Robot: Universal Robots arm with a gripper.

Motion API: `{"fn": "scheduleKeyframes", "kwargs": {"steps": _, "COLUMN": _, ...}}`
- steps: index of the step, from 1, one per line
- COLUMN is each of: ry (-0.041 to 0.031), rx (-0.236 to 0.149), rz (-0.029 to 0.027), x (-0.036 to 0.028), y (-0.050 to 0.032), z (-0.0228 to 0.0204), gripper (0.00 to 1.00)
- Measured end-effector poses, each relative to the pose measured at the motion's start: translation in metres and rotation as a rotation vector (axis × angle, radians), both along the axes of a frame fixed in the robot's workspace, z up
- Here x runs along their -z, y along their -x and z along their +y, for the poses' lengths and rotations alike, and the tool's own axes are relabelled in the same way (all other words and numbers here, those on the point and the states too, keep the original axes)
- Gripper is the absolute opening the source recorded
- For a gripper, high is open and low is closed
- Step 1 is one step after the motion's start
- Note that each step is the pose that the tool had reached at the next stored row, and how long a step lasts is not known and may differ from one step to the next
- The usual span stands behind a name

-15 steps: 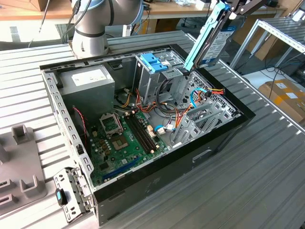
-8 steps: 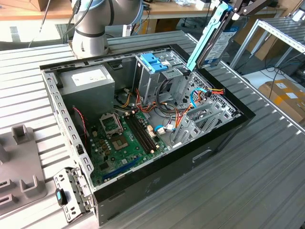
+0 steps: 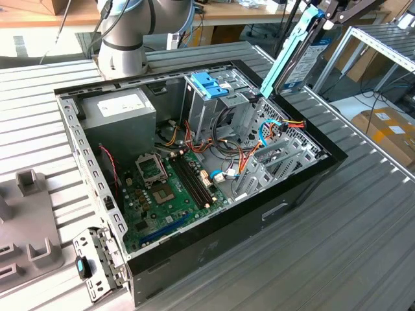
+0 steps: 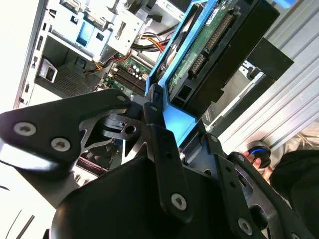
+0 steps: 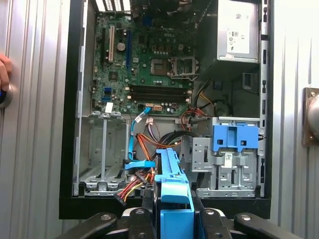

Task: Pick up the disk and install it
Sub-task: 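Pick up the disk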

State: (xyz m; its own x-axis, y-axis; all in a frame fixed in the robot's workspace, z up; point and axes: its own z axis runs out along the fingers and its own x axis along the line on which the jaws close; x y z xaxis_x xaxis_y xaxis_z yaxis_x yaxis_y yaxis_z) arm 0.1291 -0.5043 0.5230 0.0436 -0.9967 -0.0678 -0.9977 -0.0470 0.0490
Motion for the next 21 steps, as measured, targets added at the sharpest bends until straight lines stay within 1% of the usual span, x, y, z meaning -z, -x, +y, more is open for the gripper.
{"fn": "scheduleKeyframes", "kwargs": {"steps": 2, "ry": 0.0000, "rx": 0.000, "rz": 0.0000, "x": 0.0001, "y": -0.0031, "z": -0.0035, "gripper": 0.37}}
{"fn": "scheduleKeyframes", "kwargs": {"steps": 4, "ry": -0.0001, "rx": 0.000, "rz": 0.0000, "x": 0.0002, "y": -0.0041, "z": -0.0071, "gripper": 0.37}}
{"fn": "scheduleKeyframes", "kwargs": {"steps": 6, "ry": 0.0001, "rx": 0.000, "rz": 0.0000, "x": 0.0002, "y": -0.0046, "z": -0.0097, "gripper": 0.37}}
{"fn": "scheduleKeyframes", "kwargs": {"steps": 7, "ry": 0.0000, "rx": 0.000, "rz": 0.0000, "x": 0.0002, "y": -0.0050, "z": -0.0124, "gripper": 0.37}}
{"fn": "scheduleKeyframes", "kwargs": {"steps": 9, "ry": 0.0000, "rx": 0.000, "rz": 0.0000, "x": 0.0003, "y": -0.0054, "z": -0.0152, "gripper": 0.37}}
{"fn": "scheduleKeyframes", "kwargs": {"steps": 10, "ry": 0.0000, "rx": 0.000, "rz": 0.0000, "x": 0.0003, "y": -0.0056, "z": -0.0174, "gripper": 0.37}}
{"fn": "scheduleKeyframes", "kwargs": {"steps": 11, "ry": 0.0000, "rx": 0.000, "rz": 0.0000, "x": 0.0003, "y": -0.0060, "z": -0.0206, "gripper": 0.37}}
{"fn": "scheduleKeyframes", "kwargs": {"steps": 14, "ry": 0.0001, "rx": 0.000, "rz": 0.0000, "x": 0.0004, "y": -0.0069, "z": -0.0271, "gripper": 0.37}}
{"fn": "scheduleKeyframes", "kwargs": {"steps": 21, "ry": 0.0002, "rx": 0.000, "rz": 0.0000, "x": 0.0004, "y": -0.0080, "z": -0.0375, "gripper": 0.37}}
